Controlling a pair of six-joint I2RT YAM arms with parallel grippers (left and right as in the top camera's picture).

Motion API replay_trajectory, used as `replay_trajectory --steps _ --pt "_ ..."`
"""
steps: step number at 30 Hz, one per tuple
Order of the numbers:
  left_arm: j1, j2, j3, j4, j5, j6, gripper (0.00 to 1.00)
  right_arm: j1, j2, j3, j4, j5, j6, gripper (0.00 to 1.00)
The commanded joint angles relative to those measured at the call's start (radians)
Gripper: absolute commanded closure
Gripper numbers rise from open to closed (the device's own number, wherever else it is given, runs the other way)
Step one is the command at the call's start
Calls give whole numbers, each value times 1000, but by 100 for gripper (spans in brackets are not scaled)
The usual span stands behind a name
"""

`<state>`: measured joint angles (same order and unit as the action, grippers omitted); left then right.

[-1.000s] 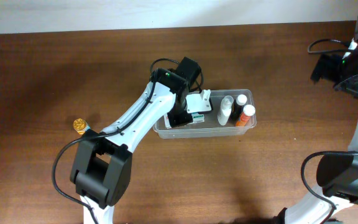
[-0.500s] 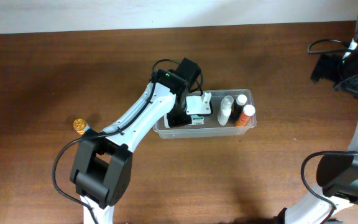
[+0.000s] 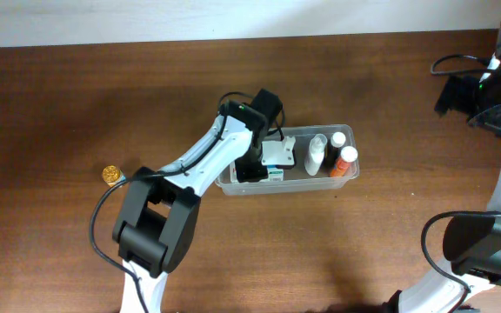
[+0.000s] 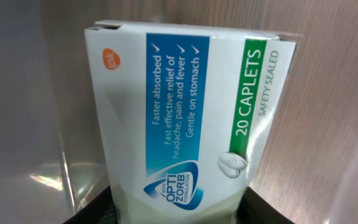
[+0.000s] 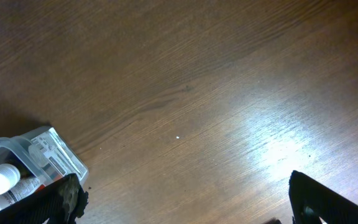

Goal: Pack container
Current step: 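Lower the Panadol box flat into the container and open the left gripper, then raise the left gripper and move it over the gold-capped jar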

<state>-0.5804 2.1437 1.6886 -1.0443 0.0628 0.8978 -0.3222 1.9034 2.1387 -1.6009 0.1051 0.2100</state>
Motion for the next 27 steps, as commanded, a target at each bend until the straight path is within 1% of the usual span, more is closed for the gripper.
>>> replay_trajectory --steps 1,2,3,7,9,12,15,22,27 --pt "3 6 -5 6 3 12 39 0 6 -5 1 12 8 2" --pt "3 6 -5 7 3 12 34 0 6 -5 1 12 8 1" --pt "3 6 -5 8 3 12 33 0 6 -5 1 12 8 2" --pt "3 6 -5 8 3 12 32 0 6 -5 1 12 8 2" --pt "3 6 -5 12 1 12 34 0 6 -5 0 12 8 2" --pt "3 6 -5 29 -6 12 40 0 6 -5 1 12 8 2" --pt "3 6 16 40 -19 11 40 0 6 -5 1 12 8 2" --pt "3 5 161 24 -52 -97 40 0 6 -5 1 12 8 2" --pt "3 4 338 -82 -53 -213 40 0 6 -5 1 12 8 2"
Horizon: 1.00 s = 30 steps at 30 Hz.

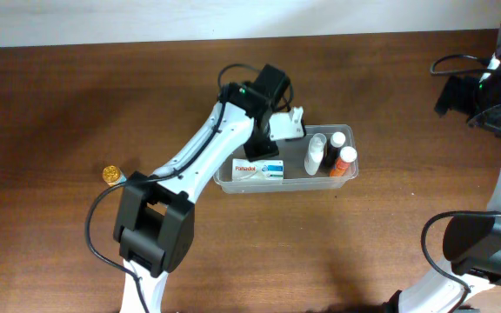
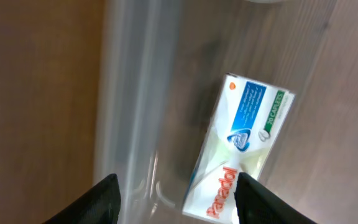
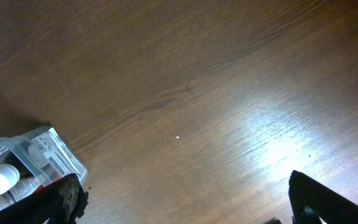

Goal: Pack container
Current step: 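Raise the left gripper and move it over the gold-capped jar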

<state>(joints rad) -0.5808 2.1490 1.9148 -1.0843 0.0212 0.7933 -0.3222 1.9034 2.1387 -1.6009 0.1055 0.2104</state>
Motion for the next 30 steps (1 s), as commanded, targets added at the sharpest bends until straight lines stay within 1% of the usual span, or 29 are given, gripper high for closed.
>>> replay_trajectory --steps 1,7,12,14,15,17,19,23,26,28,30 --pt "3 -2 150 -67 -12 -143 40 0 6 -5 0 12 8 2" --pt "37 -23 349 -159 -22 -377 40 0 6 -5 0 12 8 2" --pt "111 -56 430 -244 -22 -536 38 0 6 -5 1 12 8 2" --pt "152 -72 432 -288 -22 -591 35 0 6 -5 1 12 8 2" --pt "178 -80 432 -312 -22 -618 35 0 6 -5 1 12 8 2" --pt "234 -87 432 -355 -31 -664 30 0 6 -5 1 12 8 2" --pt "332 -87 432 -413 -69 -758 29 0 6 -5 1 12 8 2" --pt "491 -87 430 -498 -61 -863 26 0 6 -5 0 12 8 1" --pt "609 -87 429 -565 -60 -906 25 0 6 -5 1 12 8 2" --pt "665 -87 429 -603 -51 -906 25 0 6 -5 1 12 8 2" --pt "709 -89 409 -603 -23 -905 24 0 6 -5 1 12 8 2"
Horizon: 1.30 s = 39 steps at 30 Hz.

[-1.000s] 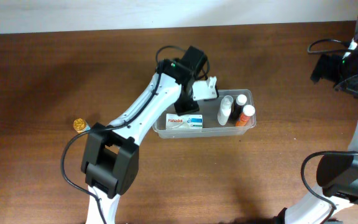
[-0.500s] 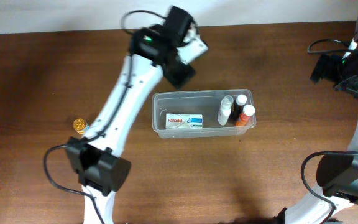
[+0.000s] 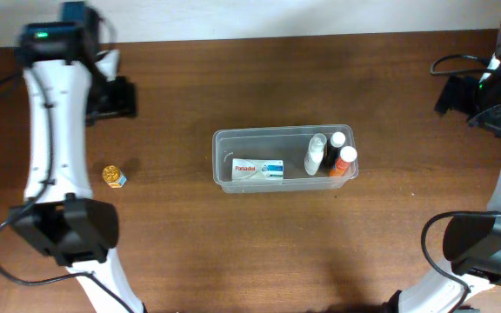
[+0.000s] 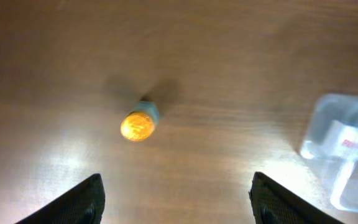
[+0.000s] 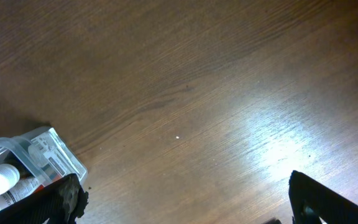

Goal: Pack container
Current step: 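Raise the left gripper and move it over the gold-capped jar, then lower the left gripper and grasp the gold-capped jar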

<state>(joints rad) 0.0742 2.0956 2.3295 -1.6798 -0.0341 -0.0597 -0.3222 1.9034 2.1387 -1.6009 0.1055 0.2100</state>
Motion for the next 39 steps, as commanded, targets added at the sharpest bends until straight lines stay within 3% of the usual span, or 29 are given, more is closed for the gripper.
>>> replay_trajectory --steps 1,9,11,12,13,28,39 --pt "69 -36 -20 -8 38 -52 24 0 6 -5 1 12 8 2" --pt "101 -36 -309 69 34 -52 23 0 6 -5 1 12 8 2" --pt "101 -36 -386 141 34 -52 15 0 6 -5 1 12 8 2" --pt "101 -35 -423 179 34 -52 2 0 6 -5 1 12 8 2" --pt "101 -35 -452 211 34 -52 1 0 6 -5 1 12 8 2" --pt "106 -35 -694 462 11 -52 1 0 6 -5 0 12 8 1" --pt "156 -35 -791 554 12 -52 1 0 6 -5 1 12 8 1"
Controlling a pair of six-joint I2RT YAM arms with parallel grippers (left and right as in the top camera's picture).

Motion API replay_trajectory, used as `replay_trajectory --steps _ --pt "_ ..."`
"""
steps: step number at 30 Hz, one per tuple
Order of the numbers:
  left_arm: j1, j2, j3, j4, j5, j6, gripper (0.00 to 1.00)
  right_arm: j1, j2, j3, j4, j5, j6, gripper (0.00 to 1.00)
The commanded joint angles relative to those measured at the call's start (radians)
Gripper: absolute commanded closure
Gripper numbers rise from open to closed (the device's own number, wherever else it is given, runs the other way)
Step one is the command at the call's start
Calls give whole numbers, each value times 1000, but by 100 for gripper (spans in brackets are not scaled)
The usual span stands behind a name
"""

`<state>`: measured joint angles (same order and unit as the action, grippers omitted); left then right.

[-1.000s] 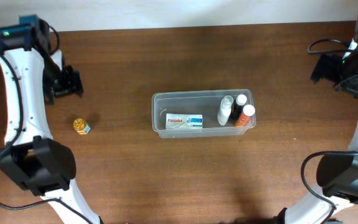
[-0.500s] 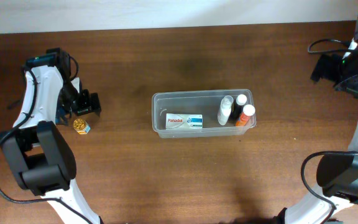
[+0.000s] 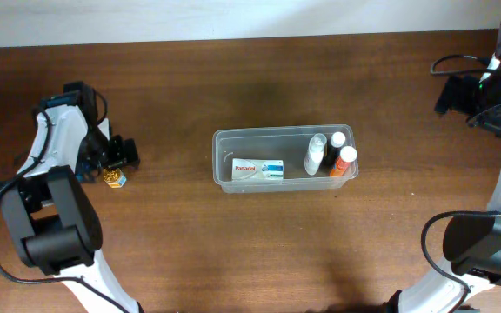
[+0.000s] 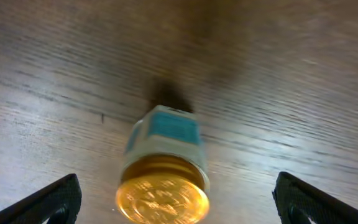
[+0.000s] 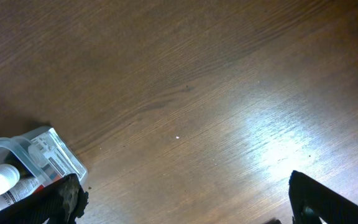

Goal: Pack container
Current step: 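Lower the left gripper and grasp the gold-capped jar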

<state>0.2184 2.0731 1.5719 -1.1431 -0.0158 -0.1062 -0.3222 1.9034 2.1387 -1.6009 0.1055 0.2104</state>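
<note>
A clear plastic container sits mid-table. In it lie a white and blue Panadol box and three upright bottles. A small jar with a gold lid stands on the table at the left. My left gripper is open right at it. In the left wrist view the jar fills the middle, between the two spread fingertips. My right gripper is open at the far right, with nothing in it.
The brown wooden table ends at a pale wall along the back. The right wrist view shows one corner of the container and bare wood. Cables hang near the right arm.
My left gripper was high over the back left of the table, with the jar small in its view. Now it is low at the jar, fingers on either side. The right arm has not moved.
My left gripper held the Panadol box inside the container. Then it was open above the box, which lay flat in the container. Then it was over the table's far left with the gold-lidded jar in sight, and now it straddles that jar.
</note>
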Motion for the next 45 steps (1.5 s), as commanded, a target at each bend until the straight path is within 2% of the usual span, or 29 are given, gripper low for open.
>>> replay_trajectory --steps 1,7,12,16,18,28,32,38,45 --pt "12 -13 -43 26 -6 -5 1 0 6 -5 1 12 8 2" --pt "11 -13 -55 45 -6 2 2 0 6 -5 1 12 8 2" --pt "11 -13 -55 45 -6 2 11 0 6 -5 1 12 8 2" --pt "11 -13 -55 45 -6 2 29 0 6 -5 1 12 8 1" --pt "11 -13 -55 50 -6 2 34 0 6 -5 1 12 8 2" --pt "11 -13 -55 100 -6 3 34 0 6 -5 1 12 8 2" --pt "11 -13 -55 95 -6 3 42 0 6 -5 1 12 8 2" --pt "11 -13 -55 83 -6 3 42 0 6 -5 1 12 8 2" --pt "11 -13 -55 86 -7 3 60 0 6 -5 1 12 8 2"
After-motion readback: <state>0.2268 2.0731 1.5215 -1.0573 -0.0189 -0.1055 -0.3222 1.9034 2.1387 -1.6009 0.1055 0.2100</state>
